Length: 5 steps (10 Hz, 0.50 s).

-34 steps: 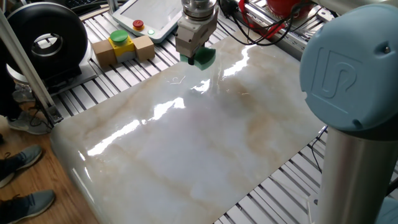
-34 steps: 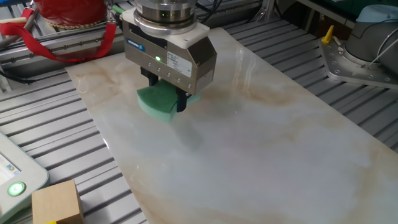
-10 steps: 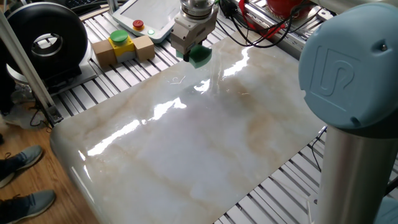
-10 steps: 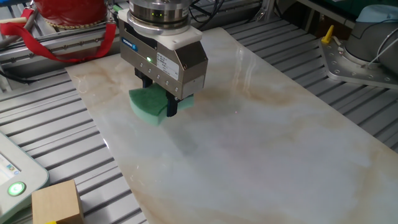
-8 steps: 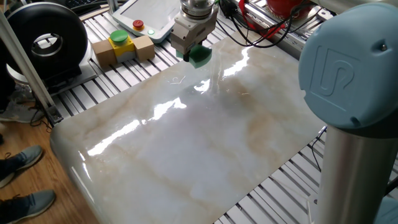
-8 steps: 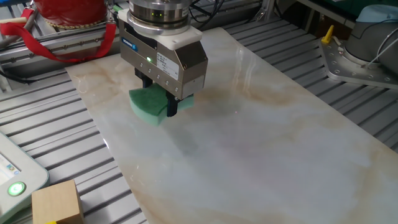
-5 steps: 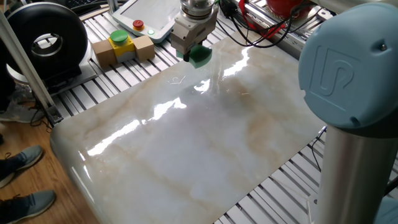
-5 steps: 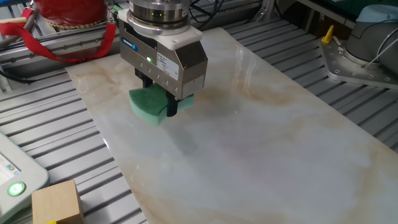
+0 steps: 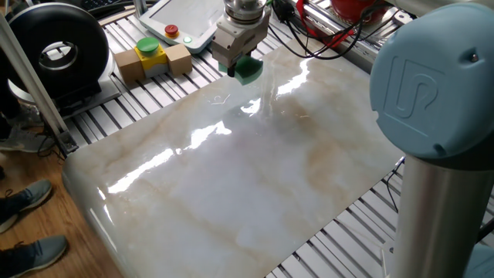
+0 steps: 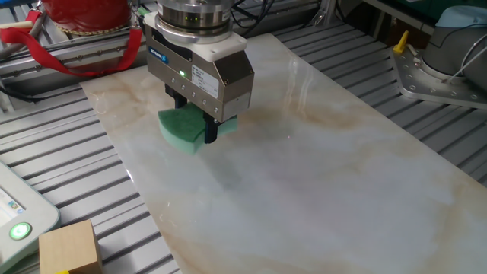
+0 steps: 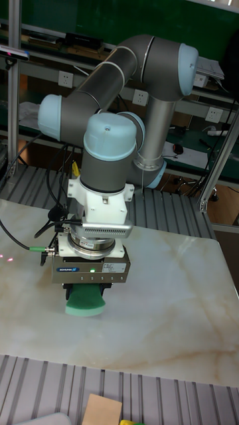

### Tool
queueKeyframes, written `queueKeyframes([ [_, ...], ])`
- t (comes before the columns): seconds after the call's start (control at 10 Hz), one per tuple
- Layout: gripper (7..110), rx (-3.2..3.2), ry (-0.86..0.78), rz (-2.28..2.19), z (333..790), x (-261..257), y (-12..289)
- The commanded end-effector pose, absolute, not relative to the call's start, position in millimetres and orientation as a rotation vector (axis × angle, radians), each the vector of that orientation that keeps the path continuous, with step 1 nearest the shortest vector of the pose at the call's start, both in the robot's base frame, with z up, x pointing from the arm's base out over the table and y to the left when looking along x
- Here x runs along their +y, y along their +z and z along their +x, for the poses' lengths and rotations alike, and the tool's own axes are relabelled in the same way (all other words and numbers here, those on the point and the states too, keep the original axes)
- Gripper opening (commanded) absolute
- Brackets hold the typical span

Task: Clean the tabletop with a sponge

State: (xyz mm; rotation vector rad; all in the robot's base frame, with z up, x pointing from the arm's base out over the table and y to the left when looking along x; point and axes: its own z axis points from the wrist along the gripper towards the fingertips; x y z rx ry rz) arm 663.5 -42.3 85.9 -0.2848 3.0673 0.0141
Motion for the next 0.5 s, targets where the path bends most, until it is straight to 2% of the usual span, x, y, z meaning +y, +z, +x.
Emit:
queueKeyframes([
  [0.0,7,3.063,0.027,-0.279,664.2,-43.7,85.6],
  [0.4,7,3.058,0.043,-0.287,664.5,-42.8,85.1],
])
